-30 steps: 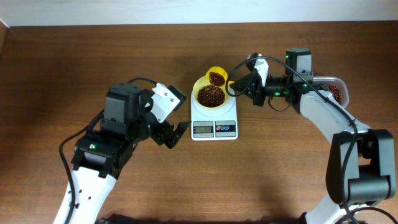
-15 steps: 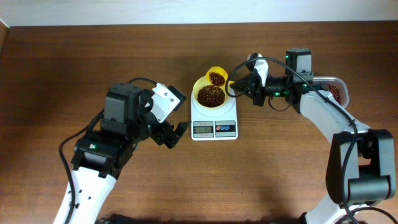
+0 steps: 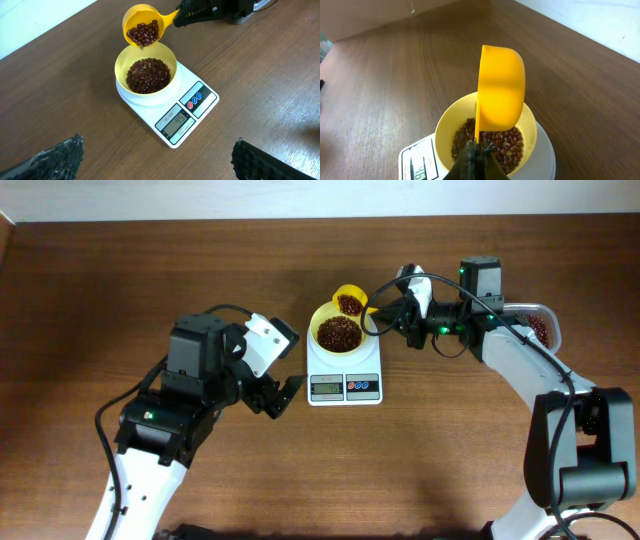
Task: Scoop item into bowl and weigh 50g on scale
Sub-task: 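Tilt the scoop slowly over the bowl to trickle beans in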
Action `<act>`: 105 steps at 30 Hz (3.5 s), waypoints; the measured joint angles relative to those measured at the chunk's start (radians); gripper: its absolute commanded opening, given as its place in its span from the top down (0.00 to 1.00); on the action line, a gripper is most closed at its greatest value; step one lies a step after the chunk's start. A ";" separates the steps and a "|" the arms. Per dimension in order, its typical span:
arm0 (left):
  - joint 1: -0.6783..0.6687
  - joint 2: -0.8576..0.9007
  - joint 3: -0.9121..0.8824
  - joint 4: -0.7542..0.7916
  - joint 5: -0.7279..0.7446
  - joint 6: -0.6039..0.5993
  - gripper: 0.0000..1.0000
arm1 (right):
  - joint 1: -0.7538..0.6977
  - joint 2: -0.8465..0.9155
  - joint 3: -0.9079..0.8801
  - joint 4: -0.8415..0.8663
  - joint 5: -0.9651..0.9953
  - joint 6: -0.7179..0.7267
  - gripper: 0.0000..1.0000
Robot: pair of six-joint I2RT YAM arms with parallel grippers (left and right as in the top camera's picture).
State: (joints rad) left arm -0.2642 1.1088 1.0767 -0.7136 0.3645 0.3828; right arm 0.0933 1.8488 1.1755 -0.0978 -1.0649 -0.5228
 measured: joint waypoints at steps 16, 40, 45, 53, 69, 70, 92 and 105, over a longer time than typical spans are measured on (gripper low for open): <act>0.000 0.000 0.000 0.000 0.000 0.000 0.01 | 0.000 0.000 0.000 0.000 0.003 0.000 0.96; 0.000 0.000 0.000 0.000 0.000 0.000 0.01 | 0.005 0.000 0.000 -0.016 0.033 0.026 0.96; 0.000 0.000 0.000 0.000 0.000 0.000 0.01 | 0.007 0.000 0.000 -0.016 0.033 0.027 0.96; 0.000 0.000 0.000 0.000 0.000 0.000 0.01 | 0.007 0.000 0.000 -0.016 0.033 0.027 0.96; 0.000 0.000 0.000 0.000 0.000 0.000 0.01 | 0.007 0.000 0.000 -0.018 0.058 0.028 0.96; 0.000 0.000 0.000 0.000 0.000 0.000 0.01 | 0.007 0.000 0.000 -0.018 0.058 0.027 0.96; 0.000 0.000 0.000 0.000 0.000 0.000 0.01 | 0.013 0.000 0.000 -0.022 0.098 0.044 0.96; 0.000 0.000 0.000 0.000 0.000 0.000 0.01 | 0.013 0.000 0.000 -0.022 0.096 0.299 0.96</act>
State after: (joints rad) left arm -0.2642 1.1088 1.0767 -0.7136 0.3641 0.3828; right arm 0.1066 1.8488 1.1755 -0.1200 -0.9688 -0.2237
